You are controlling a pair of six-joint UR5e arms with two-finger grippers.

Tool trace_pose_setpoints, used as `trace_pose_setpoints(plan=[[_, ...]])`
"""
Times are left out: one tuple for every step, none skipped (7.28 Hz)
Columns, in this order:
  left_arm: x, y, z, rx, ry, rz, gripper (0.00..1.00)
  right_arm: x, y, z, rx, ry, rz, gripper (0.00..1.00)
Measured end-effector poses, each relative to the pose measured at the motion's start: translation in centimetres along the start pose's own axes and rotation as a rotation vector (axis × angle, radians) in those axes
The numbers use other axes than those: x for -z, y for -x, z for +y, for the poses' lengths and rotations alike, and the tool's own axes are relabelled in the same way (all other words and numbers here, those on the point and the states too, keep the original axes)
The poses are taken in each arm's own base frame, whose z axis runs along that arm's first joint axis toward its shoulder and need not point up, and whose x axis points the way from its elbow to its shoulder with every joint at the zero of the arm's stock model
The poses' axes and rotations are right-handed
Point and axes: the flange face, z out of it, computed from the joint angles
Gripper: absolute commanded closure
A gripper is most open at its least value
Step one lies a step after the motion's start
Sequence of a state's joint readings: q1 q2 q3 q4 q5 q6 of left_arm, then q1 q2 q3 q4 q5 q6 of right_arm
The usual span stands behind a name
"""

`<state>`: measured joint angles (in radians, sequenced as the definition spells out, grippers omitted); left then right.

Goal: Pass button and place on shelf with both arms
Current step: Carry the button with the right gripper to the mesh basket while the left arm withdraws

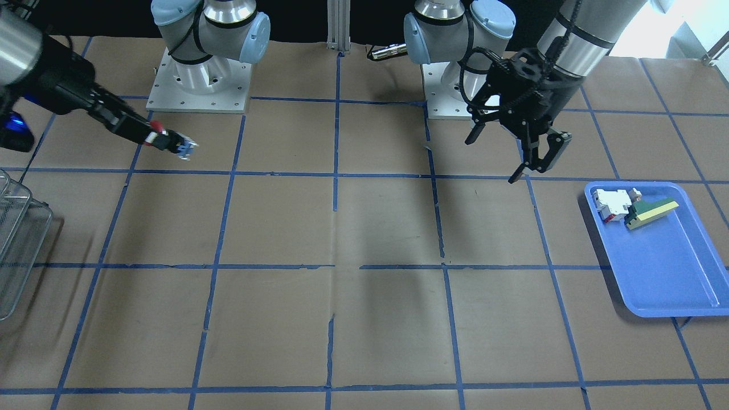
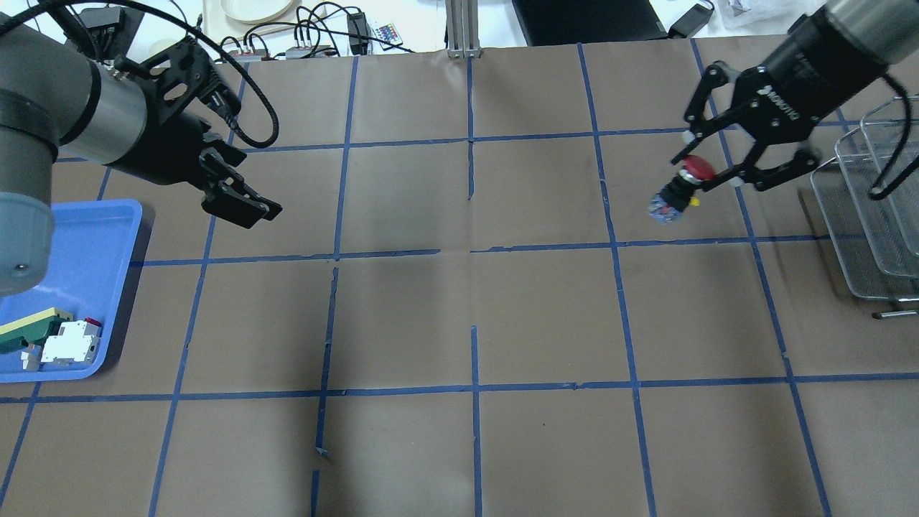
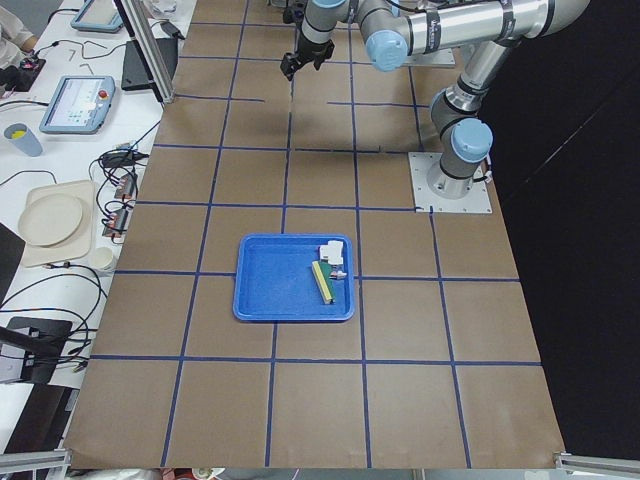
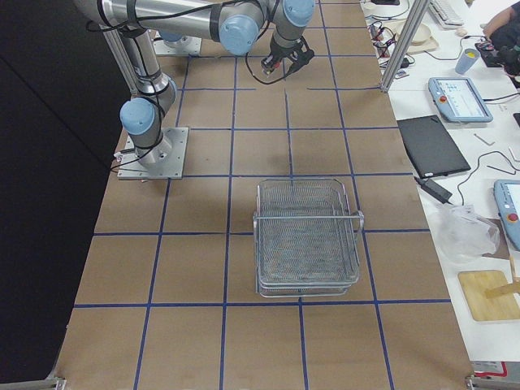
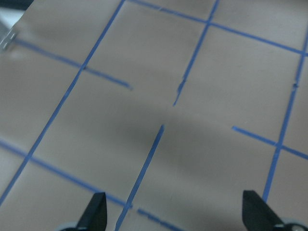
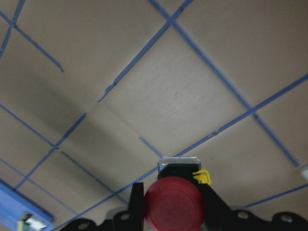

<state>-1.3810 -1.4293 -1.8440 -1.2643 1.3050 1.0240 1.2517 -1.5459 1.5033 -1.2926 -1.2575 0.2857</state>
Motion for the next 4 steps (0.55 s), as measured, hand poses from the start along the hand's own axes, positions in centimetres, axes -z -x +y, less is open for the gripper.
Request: trace_pose_setpoints(plan=[[0.1, 1.7, 0.6, 0.127, 0.046, -0.034, 0.0, 3.0, -3.1, -2.6, 0.149, -0.091, 0.095, 1.0], [0.5, 3.5, 0.3, 0.25, 0.085, -0.072, 0.0, 5.8, -6.5, -5.3, 0.299, -0.177, 0.201, 1.0], [1.3, 5.1, -0.6, 0.362, 0.114, -0.101, 0.0, 7.9, -9.5, -7.4, 0.415, -0.24, 0.286, 1.0], [2.3, 6.4, -2.2, 0.463, 0.128, -0.117, 0.0, 9.0, -12.2, -9.7, 0.484, -0.278, 0.331, 1.0]])
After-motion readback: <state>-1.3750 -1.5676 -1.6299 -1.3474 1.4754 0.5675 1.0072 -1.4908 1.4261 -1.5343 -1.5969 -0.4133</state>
